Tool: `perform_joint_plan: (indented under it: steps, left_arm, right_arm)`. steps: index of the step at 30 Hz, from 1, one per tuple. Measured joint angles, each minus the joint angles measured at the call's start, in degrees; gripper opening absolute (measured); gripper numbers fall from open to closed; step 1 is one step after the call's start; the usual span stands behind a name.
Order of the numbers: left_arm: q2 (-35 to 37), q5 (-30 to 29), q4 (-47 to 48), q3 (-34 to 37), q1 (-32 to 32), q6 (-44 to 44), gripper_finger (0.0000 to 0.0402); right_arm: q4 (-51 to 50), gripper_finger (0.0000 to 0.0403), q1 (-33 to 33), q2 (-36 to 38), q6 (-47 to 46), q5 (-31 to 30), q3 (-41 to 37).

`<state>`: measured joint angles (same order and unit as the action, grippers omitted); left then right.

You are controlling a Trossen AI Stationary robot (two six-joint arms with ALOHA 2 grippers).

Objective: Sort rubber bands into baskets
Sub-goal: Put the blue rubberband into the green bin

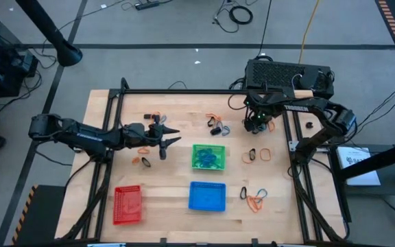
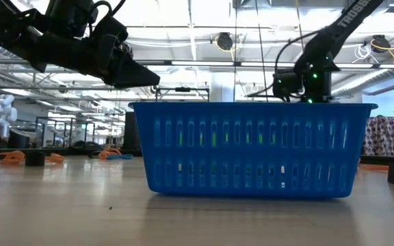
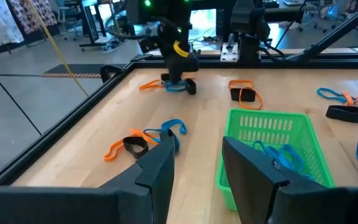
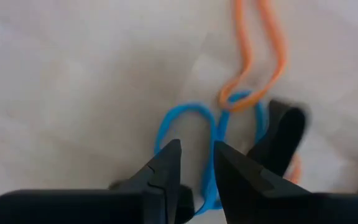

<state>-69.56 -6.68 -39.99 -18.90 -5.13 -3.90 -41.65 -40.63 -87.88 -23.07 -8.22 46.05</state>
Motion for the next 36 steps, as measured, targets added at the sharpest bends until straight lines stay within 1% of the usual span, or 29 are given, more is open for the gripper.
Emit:
perform_joint_plan:
  steps: [2, 7, 9, 13, 14, 19, 24, 27, 29, 32, 36]
  left_arm:
    - [0.0, 0.0, 0.22, 0.0, 0.0, 0.02, 0.0144]
    - [0.0, 0.0, 0.28, 0.0, 0.0, 0.02, 0.0144]
    - [0.0, 0.0, 0.27, 0.0, 0.0, 0.02, 0.0144]
    - [0.0, 0.0, 0.25, 0.0, 0.0, -1.18, 0.0144]
    - [0.02, 0.0, 0.26, 0.0, 0.0, -1.36, 0.0144]
    - [0.02, 0.0, 0.26, 0.0, 0.0, -1.41, 0.0144]
    - [0.02, 0.0, 0.31, 0.0, 0.0, -1.42, 0.0144]
    - [0.02, 0.0, 0.59, 0.0, 0.0, -1.38, 0.0144]
    - [0.02, 0.0, 0.91, 0.0, 0.0, -1.38, 0.0144]
    - [0.02, 0.0, 1.99, 0.0, 0.0, -1.33, 0.0144]
    - [0.02, 0.0, 1.97, 0.0, 0.0, -1.03, 0.0144]
  right_arm:
    - [0.57, 0.0089, -0.73, 0.0, 0.23, 1.47, -1.65]
    - [2.72, 0.0085, -1.83, 0.13, 4.18, 2.22, -3.75]
    - [2.96, 0.0072, -1.85, 0.13, 5.29, 2.26, -3.75]
    - [2.97, 0.0017, -1.85, -0.04, 7.76, 2.53, -2.72]
    - [3.05, 0.0009, -1.81, -0.04, 8.72, 2.4, -2.16]
    - [-0.07, 0.0002, -1.67, 0.15, 10.75, 2.35, 1.31]
    - [-3.37, 0.0001, -1.67, 2.46, 9.74, 2.4, 5.02]
    - [-3.46, 0.0005, -1.65, 3.46, 3.33, 2.44, 4.96]
    - [-3.54, 0.001, -1.65, 3.42, 1.3, 2.63, 4.38]
    - [-3.66, 0.0023, -1.65, 2.87, -1.22, 2.74, 3.32]
    - [-2.94, 0.0058, -1.65, 1.89, -3.04, 5.29, 0.81]
